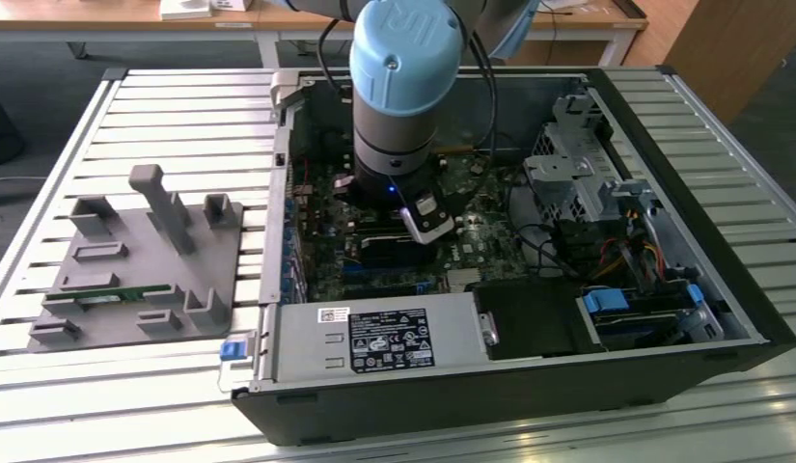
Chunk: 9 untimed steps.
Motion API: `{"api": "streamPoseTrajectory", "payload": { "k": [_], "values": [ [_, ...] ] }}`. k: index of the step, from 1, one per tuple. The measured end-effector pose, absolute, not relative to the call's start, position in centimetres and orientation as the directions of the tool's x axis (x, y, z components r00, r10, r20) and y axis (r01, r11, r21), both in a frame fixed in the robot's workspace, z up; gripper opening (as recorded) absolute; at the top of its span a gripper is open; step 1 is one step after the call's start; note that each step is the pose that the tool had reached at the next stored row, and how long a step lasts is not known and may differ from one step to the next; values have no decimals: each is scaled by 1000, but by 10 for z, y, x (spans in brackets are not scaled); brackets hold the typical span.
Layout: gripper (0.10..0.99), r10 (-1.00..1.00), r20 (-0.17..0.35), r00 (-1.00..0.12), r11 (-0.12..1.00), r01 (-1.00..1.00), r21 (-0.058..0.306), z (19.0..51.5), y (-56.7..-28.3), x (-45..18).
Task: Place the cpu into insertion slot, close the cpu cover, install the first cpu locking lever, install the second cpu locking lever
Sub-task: 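Install the second cpu locking lever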
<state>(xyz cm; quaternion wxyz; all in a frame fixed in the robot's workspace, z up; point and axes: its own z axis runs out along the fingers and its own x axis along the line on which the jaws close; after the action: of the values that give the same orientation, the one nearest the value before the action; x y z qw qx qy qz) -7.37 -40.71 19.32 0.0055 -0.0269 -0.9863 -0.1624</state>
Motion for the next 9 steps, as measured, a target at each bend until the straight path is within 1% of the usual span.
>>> {"api": "streamPoseTrajectory", "payload": {
  "k": [9],
  "values": [
    [106,51,20,-998,943,55,327,191,-406,-74]
  ]
}}
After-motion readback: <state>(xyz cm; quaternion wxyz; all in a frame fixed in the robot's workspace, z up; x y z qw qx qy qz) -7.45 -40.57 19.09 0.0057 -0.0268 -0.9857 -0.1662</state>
